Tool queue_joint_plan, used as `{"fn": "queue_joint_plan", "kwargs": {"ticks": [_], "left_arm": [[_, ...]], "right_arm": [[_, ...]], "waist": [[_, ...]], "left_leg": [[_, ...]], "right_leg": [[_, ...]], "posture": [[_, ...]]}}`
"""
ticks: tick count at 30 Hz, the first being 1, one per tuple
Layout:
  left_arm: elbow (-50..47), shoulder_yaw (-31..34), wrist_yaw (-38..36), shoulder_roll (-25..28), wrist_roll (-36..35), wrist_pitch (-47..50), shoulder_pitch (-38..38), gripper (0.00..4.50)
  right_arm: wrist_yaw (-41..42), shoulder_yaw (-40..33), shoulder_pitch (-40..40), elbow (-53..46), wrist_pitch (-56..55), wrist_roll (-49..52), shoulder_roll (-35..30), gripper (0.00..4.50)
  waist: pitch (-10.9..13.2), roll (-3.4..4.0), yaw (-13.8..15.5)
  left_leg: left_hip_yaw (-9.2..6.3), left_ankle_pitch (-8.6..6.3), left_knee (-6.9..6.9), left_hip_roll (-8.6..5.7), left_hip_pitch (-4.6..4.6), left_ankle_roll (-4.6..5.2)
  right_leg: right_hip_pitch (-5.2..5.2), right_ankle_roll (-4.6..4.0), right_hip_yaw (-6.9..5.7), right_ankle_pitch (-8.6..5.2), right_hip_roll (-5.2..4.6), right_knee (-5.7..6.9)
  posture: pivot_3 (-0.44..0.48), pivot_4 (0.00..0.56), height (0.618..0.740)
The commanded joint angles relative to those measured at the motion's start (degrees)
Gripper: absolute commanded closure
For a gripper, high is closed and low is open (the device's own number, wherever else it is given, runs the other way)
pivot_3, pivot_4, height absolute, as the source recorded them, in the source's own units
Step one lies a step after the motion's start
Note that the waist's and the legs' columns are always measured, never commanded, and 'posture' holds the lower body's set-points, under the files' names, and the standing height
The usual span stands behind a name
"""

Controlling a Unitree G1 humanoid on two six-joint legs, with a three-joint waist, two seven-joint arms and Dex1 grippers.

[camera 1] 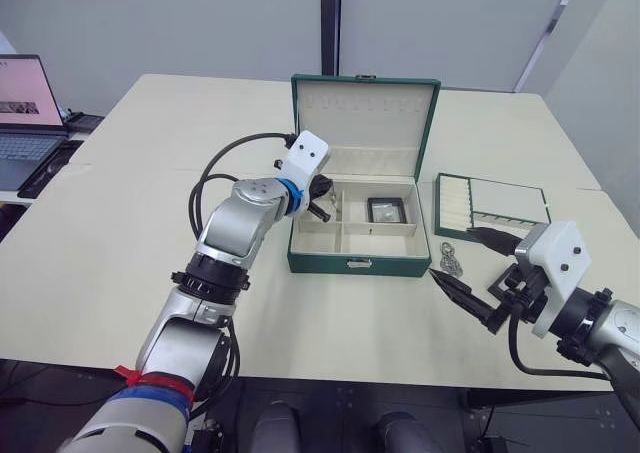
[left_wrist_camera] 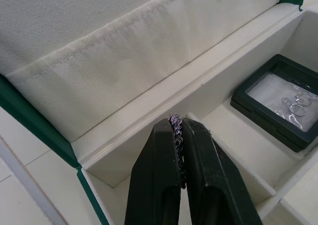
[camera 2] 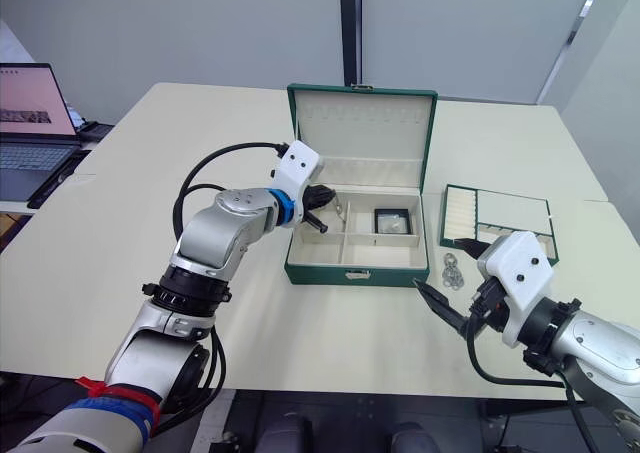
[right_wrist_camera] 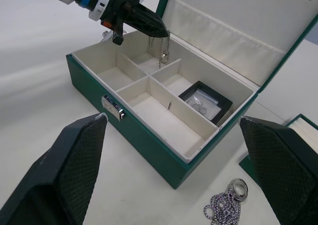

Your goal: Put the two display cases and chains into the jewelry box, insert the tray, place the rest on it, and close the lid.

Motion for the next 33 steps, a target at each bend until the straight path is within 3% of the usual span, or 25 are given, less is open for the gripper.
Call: {"fn": "queue_joint_plan", "kwargs": {"ticks": [1,8,9,10,17,19,27,33], "left_arm": [[-1.0,0.1,-0.1,-0.5,1.0,-0.9,-1.3,4.49],[-0.6,1.6,-1.1,-1.4,0.0,-0.2,-1.4,4.49],[-0.5,2.1,-1.2,-1.6,-0.5,0.1,-1.4,3.91],[-0.6,2.3,-1.5,-1.7,-0.8,0.5,-1.5,3.75],[-0.8,2.7,-1.3,-1.9,-0.3,-0.4,-1.7,1.51],[-1.0,2.6,-1.6,-1.9,-0.4,-0.7,-1.7,1.19],[-2.1,3.6,-3.4,-2.2,-1.8,-1.6,-1.9,1.19],[-6.2,4.9,-5.7,-1.9,-4.3,0.0,-1.5,2.59]], "right_arm": [[-0.5,-1.6,0.2,-2.1,-0.3,0.3,-0.5,0.0],[-0.6,-1.2,-0.3,-1.9,-0.3,0.2,-0.5,0.0],[-0.6,-1.2,-0.3,-1.8,-0.3,0.2,-0.6,0.0],[-0.6,-1.2,-0.3,-1.8,-0.3,0.2,-0.6,0.0],[-0.6,-1.2,-0.4,-1.8,-0.3,0.1,-0.6,0.0],[-0.6,-1.1,-0.5,-1.8,-0.3,0.1,-0.6,0.0],[-0.4,-0.5,-1.4,-1.1,-0.3,-0.2,-0.7,0.0],[-0.1,-0.3,-1.9,-0.7,-0.4,-0.4,-0.8,0.0]], "waist": [[0.0,0.0,0.0],[0.0,0.0,0.0],[0.0,0.0,0.0],[0.0,0.0,0.0],[0.0,0.0,0.0],[0.0,0.01,0.0],[0.0,0.01,0.0],[0.0,0.01,0.0]], "left_leg": [[0.0,0.0,0.0,0.0,0.0,0.0],[0.0,0.0,0.0,0.0,0.0,0.0],[0.0,0.0,0.0,0.0,0.0,0.0],[0.0,0.0,0.0,0.0,0.0,0.0],[0.0,0.0,0.0,0.0,0.0,0.0],[0.0,0.0,0.0,0.0,0.0,0.0],[0.0,0.0,0.01,0.0,0.0,0.0],[0.0,0.0,0.02,0.0,0.0,0.0]], "right_leg": [[0.0,0.0,0.0,0.0,0.0,0.0],[0.0,0.0,0.0,0.0,0.0,0.01],[0.0,0.0,0.0,0.0,0.0,0.01],[0.0,0.0,-0.01,0.0,0.0,0.01],[0.0,0.0,0.0,0.0,0.0,0.02],[0.0,0.0,0.0,0.0,0.0,0.02],[0.0,0.0,-0.01,0.0,0.0,0.03],[0.0,0.0,-0.01,0.0,0.0,0.04]], "posture": [[0.0,0.15,0.74],[0.0,0.15,0.74],[0.0,0.15,0.74],[0.0,0.15,0.74],[0.0,0.15,0.74],[0.0,0.15,0.74],[0.0,0.15,0.74],[0.0,0.15,0.74]]}}
